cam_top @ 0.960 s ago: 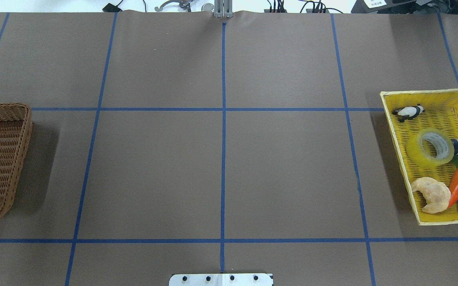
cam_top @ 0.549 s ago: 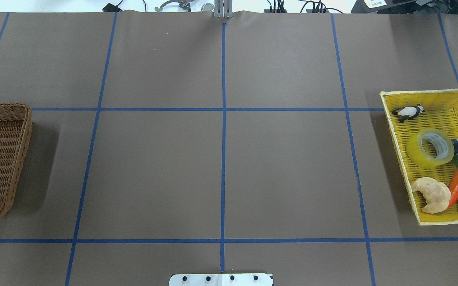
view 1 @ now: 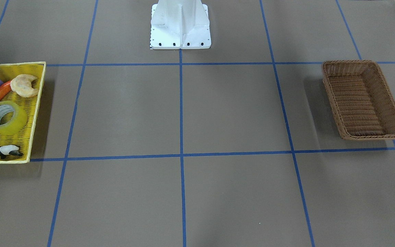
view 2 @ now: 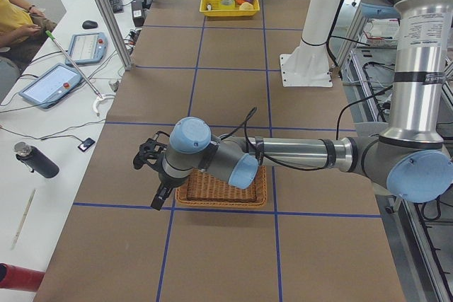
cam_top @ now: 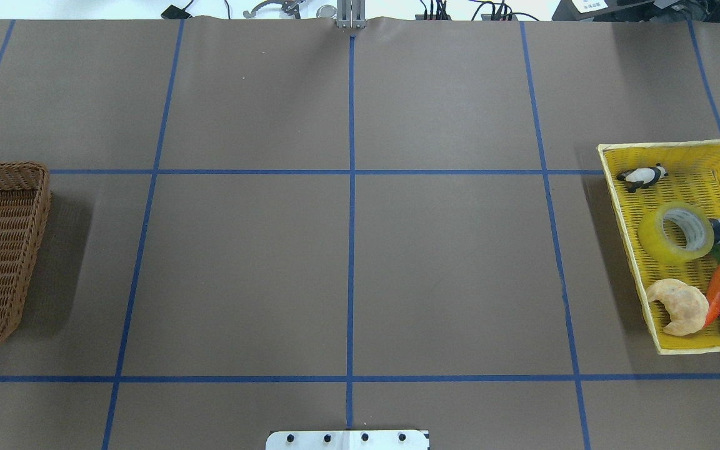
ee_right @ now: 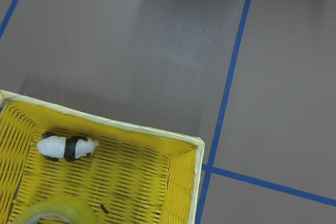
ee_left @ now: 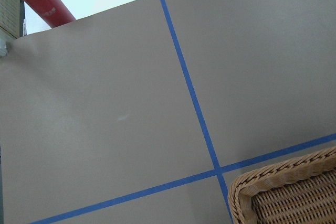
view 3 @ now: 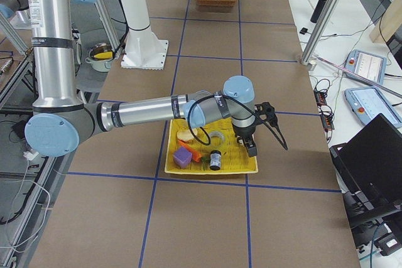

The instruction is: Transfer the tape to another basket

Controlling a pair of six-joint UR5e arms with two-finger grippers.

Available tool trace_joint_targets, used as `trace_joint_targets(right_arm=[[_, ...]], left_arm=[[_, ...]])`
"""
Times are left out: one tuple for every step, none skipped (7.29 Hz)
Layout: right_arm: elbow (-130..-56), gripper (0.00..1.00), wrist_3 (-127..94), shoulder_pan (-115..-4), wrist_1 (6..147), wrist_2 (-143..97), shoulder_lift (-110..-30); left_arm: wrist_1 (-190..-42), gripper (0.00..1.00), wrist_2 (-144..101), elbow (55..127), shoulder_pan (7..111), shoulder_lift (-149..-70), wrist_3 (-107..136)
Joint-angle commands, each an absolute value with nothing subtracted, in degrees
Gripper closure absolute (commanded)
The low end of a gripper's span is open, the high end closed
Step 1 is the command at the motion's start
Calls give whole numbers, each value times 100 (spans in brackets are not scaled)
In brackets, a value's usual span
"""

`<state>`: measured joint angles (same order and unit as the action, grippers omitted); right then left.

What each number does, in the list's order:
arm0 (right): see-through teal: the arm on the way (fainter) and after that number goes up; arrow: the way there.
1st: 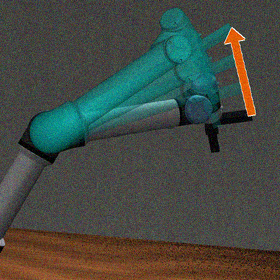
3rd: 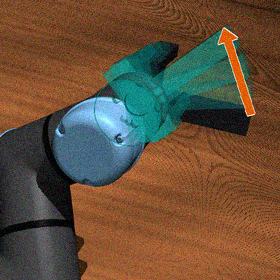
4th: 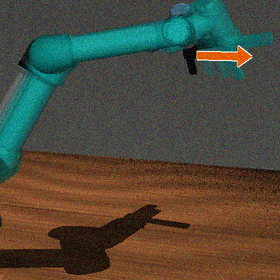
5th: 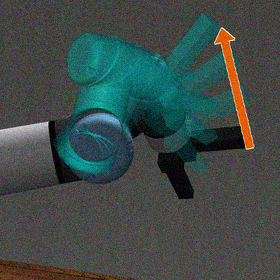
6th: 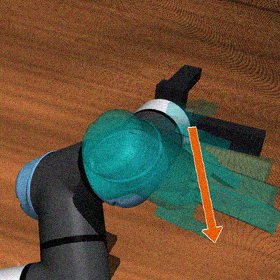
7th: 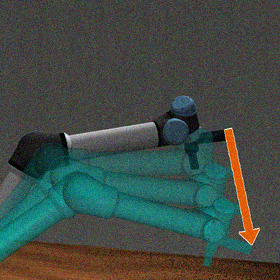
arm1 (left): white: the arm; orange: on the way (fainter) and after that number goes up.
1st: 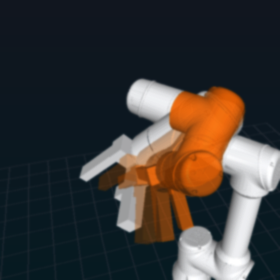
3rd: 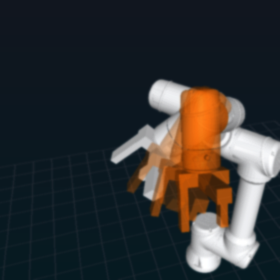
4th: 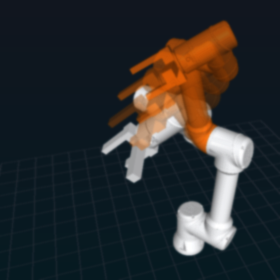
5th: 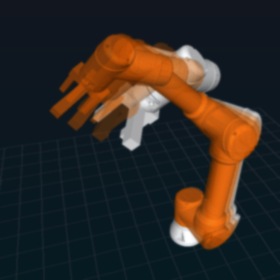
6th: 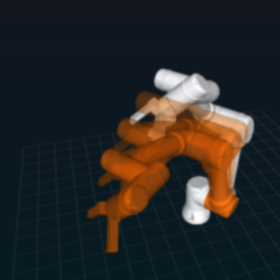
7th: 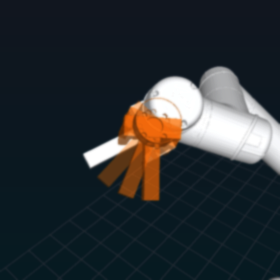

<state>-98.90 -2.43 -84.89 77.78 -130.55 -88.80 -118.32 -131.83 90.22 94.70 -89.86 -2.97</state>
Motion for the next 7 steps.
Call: trace_joint_targets(right_arm=[[-9905, 0, -1118, -7782, 7648, -12973, -8903], [-9879, 0, -1447, -7448, 7185, -12816, -9051], [-9853, 0, -1572, -7070, 6850, -12667, -9114], [-9844, 0, -1443, -6814, 6795, -12482, -9132], [-9774, 0, -1076, -6707, 6794, -12489, -9123], [-9617, 0, -376, -6715, 6803, -12515, -9123], [-9372, 0, 127, -6715, 6794, -12533, -9114]], left_arm=[[-12435, 1, -13184, 8773, 9405, -8930, -264], [-12445, 1, -13184, 8771, 9378, -8938, -255], [-12445, 1, -13184, 8771, 9369, -8938, -255], [-12445, 1, -13184, 8771, 9360, -8938, -255], [-12471, 1, -13184, 8771, 9360, -8938, -255], [-12489, 1, -13192, 8771, 9360, -8921, -255], [-12524, 1, -13192, 8771, 9360, -8895, -255]])
